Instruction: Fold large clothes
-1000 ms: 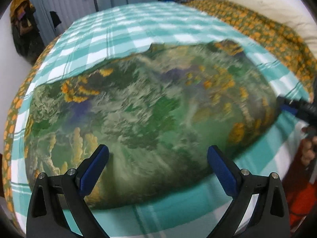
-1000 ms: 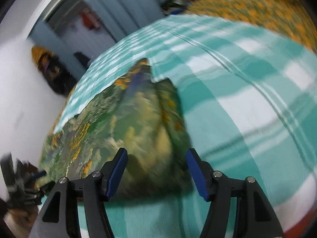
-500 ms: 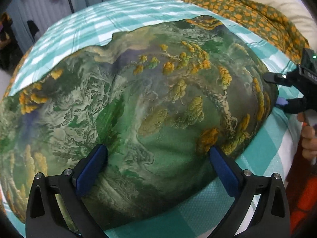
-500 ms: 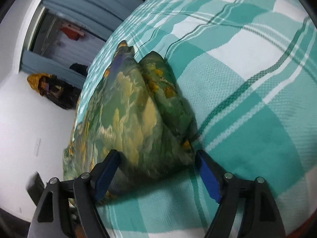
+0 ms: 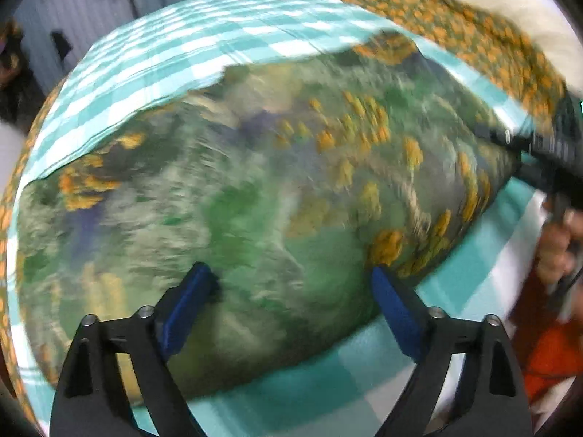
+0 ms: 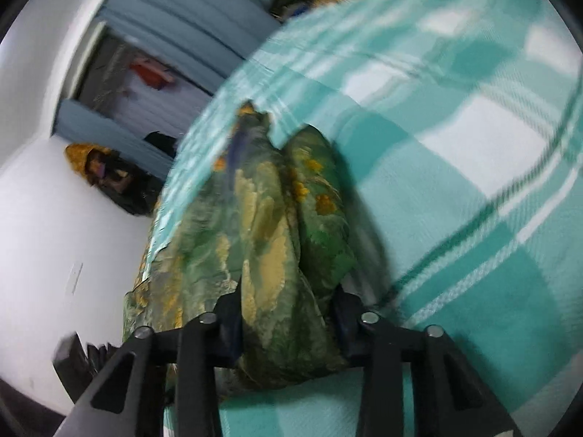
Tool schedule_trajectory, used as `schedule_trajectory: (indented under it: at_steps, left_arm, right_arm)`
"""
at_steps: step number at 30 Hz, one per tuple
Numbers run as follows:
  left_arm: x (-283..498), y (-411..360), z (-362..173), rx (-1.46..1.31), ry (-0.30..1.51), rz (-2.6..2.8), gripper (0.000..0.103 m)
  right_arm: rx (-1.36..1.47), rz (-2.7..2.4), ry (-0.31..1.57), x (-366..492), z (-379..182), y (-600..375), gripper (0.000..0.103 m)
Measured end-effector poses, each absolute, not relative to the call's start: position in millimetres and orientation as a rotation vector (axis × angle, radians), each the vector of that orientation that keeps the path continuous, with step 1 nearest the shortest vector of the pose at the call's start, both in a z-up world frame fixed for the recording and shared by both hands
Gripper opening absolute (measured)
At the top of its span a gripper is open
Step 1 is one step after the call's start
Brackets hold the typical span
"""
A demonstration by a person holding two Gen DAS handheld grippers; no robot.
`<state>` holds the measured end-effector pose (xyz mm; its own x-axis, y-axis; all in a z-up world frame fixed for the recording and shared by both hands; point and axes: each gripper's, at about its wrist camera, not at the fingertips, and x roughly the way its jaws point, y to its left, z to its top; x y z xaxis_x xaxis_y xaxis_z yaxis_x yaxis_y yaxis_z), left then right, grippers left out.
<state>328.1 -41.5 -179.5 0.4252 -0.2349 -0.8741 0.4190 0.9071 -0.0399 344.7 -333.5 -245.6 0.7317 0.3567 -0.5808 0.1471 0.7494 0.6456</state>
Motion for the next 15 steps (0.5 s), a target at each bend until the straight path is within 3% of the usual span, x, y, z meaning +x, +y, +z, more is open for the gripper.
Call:
schedule_trajectory:
  at_steps: [7, 15]
  left_arm:
    - [356.0, -40.3, -70.5, 0.022, 0.976, -0.537, 0.095]
    - [370.2, -105.8, -47.1, 0.136, 1.017, -0.61, 0.095]
  right_arm:
    - [0.358, 0.21, 0.588, 328.6, -167.6, -268.0, 0.035]
    - [-0.024, 0.361, 0.49, 298.7, -125.6, -162.6, 0.034]
